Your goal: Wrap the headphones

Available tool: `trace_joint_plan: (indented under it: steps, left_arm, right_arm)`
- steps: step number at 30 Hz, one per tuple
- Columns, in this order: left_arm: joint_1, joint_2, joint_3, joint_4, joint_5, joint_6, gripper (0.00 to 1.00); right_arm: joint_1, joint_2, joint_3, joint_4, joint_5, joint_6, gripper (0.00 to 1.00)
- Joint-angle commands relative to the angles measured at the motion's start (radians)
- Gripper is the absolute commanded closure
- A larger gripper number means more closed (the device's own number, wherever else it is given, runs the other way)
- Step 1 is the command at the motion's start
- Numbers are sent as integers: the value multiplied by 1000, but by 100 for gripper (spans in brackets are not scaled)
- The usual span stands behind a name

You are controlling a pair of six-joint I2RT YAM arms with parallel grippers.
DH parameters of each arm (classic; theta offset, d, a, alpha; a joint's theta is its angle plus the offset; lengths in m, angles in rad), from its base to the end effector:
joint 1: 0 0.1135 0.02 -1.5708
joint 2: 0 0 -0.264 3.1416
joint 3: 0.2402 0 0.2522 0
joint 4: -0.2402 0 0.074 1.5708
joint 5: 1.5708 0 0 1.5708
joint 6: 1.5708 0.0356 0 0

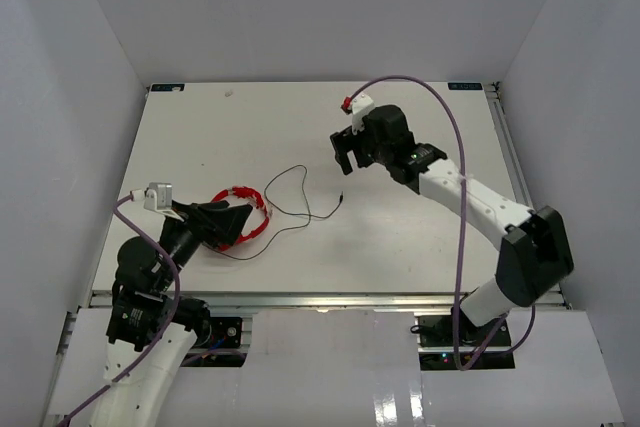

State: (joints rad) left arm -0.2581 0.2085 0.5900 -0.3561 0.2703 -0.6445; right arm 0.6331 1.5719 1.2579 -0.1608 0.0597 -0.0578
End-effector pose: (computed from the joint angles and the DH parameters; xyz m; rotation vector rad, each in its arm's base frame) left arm 0.0701 -0.0283 0.3178 -0.0885 1.6183 -0.9145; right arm 0.2989 0.2167 0.3088 -0.6614 1.9486 0.2973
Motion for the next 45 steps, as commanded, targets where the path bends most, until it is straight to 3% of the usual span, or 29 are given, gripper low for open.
trace_joint_plan:
  steps: [1,4,7,10,13,15,17,25,32,37,39,43,45]
  left_arm:
    - [3,-11,-35,62,74,-39,2]
    - [3,-20,-27,51,92,-41,2]
    - [3,-29,-4,11,89,-33,2]
    - [3,-51,12,-30,76,-22,2]
    - [3,-73,16,-62,59,-12,2]
    - [3,-83,18,-79,56,-10,2]
    - [3,-97,27,-108,44,-3,2]
    - [3,-123,29,-147,-2,12,2]
    - [3,-123,45,-154,-14,15,2]
    - [3,-146,56,-183,-24,-2,2]
    - [3,-158,53,-193,-25,-14,2]
    - [2,-174,50,-206,-20,-36,2]
    - [3,-180,48,-213,-21,-46,2]
  right_arm:
    - [42,-181,-181,106,-178,-227,10]
    - [42,-112,-131,-46,-473,-481,10]
    - [42,3,-5,-156,-725,-550,9]
    - [60,179,135,-230,-809,-533,8]
    - [103,387,374,-259,-735,-448,6]
    - [123,428,468,-257,-675,-415,5]
    - [157,539,556,-231,-542,-306,4]
    - [260,713,694,-195,-465,-201,2]
    - [331,823,758,-152,-275,-165,0]
    - [347,879,782,-137,-202,-191,12]
    - [347,900,785,-137,-195,-200,21]
    - [347,922,784,-141,-209,-211,71]
    - [347,915,782,-148,-211,-211,83]
